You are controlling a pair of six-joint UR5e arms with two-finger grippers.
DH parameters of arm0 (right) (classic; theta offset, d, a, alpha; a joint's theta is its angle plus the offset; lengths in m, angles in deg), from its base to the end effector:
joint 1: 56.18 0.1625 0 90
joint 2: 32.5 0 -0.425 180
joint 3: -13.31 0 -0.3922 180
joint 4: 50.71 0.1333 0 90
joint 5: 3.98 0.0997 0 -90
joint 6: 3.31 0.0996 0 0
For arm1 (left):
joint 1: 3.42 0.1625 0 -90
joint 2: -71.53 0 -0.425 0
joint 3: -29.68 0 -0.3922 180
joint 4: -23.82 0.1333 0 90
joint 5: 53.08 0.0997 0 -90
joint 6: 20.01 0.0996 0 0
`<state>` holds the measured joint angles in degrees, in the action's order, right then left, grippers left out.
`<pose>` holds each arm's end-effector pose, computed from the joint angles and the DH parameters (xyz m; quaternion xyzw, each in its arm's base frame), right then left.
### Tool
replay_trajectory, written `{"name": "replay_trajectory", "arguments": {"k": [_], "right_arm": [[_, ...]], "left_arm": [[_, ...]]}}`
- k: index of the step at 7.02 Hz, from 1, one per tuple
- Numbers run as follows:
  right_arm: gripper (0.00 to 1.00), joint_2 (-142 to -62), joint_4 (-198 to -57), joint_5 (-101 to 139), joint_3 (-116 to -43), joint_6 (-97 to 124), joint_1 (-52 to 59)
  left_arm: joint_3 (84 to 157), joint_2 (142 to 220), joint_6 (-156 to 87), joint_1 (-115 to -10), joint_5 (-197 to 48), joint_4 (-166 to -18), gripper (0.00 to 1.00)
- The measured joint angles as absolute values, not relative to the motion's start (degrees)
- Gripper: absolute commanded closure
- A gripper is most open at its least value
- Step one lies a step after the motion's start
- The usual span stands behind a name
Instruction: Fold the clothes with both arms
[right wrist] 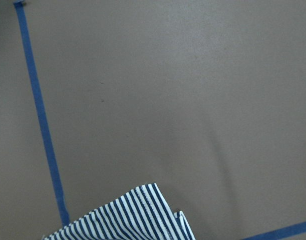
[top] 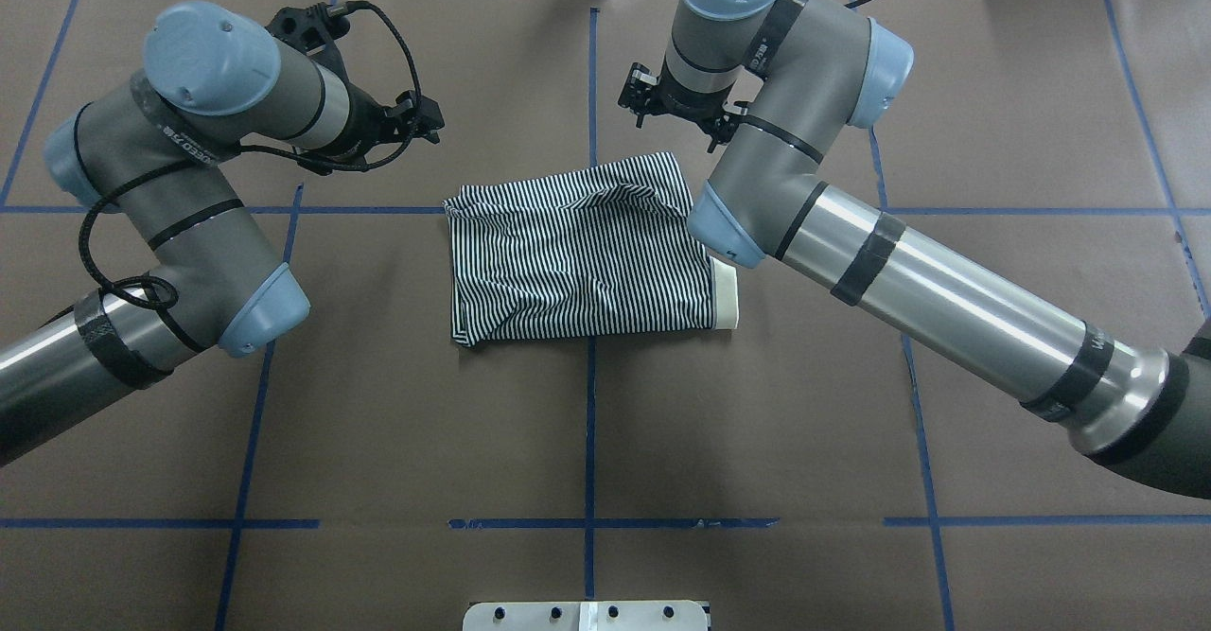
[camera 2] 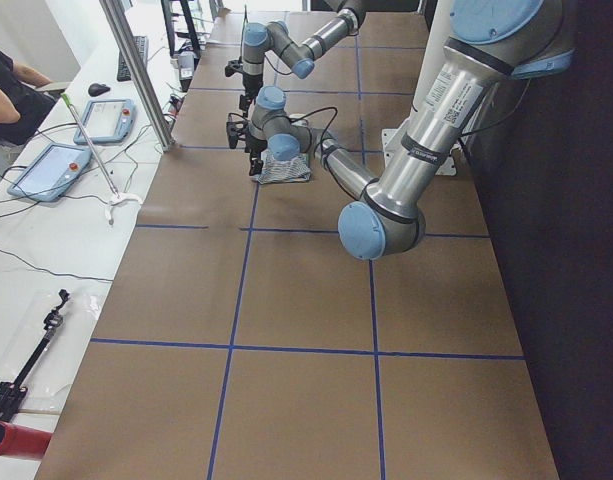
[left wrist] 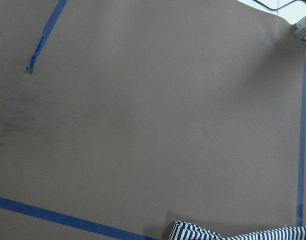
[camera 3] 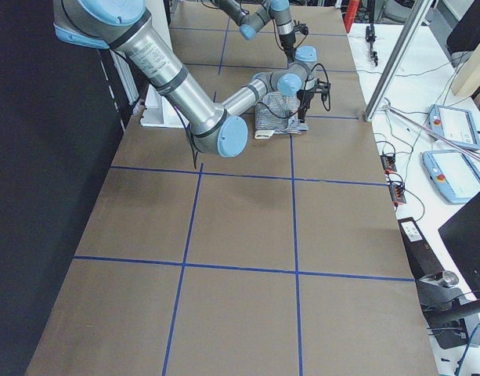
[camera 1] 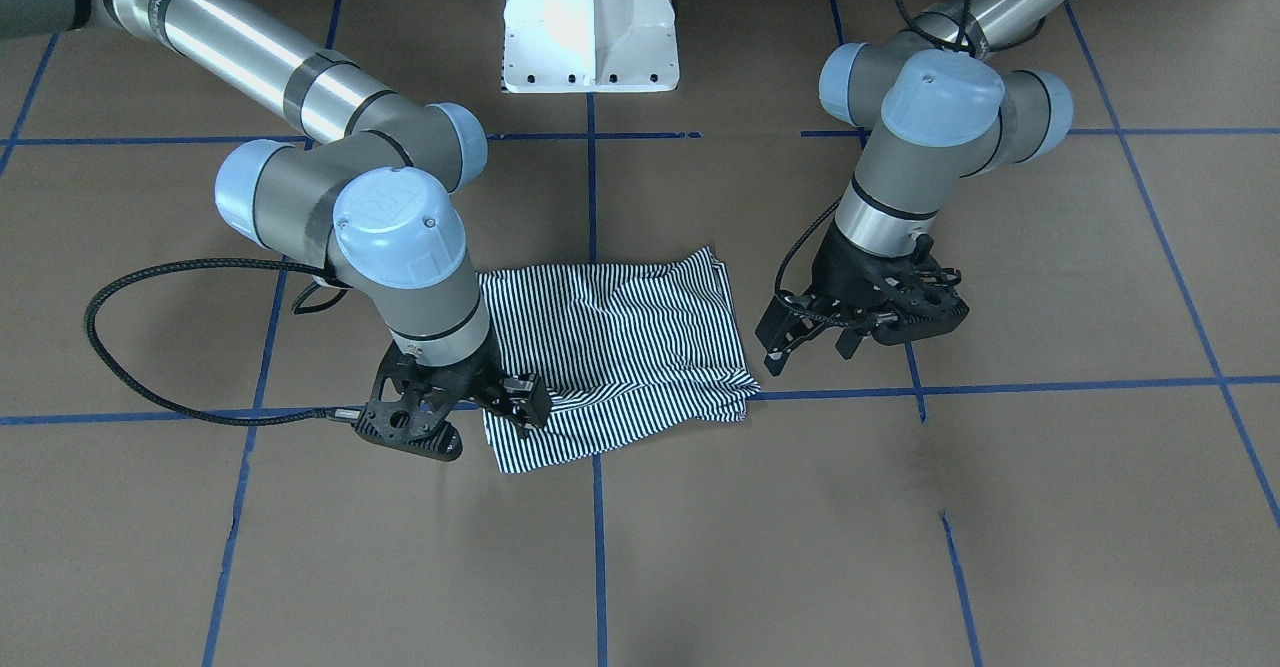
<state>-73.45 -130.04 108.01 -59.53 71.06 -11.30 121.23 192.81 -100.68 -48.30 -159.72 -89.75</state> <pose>-0.4920 -0.6254 0.2344 0.0260 -0.3973 0.1640 0.9026 0.4114 -0.5575 0.2829 0.0995 0.4743 -0.2011 0.8513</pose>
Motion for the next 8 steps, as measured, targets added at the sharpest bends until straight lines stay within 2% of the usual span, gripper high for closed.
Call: {"name": "replay_trajectory", "arguments": {"k": [2,5,7,8], "right_arm": [[0.00,-75.2,-130.8,111.3,-61.8,67.6,-8.8],[0.00,-80.9,-130.8,119.7,-67.2,63.6,-2.8],[0.00,-82.8,-130.7,120.5,-68.5,62.3,-1.7],[0.00,-83.1,-130.7,120.5,-68.7,62.2,-1.5]], "left_arm": [[118.6,193.3,-101.1,-46.2,-158.7,-90.3,0.03],[114.3,195.1,-103.3,-42.4,-154.9,-90.9,0.32],[110.3,196.9,-103.7,-41.9,-153.7,-93.1,0.41],[108.4,197.4,-103.8,-41.8,-153.0,-94.9,0.56]]}}
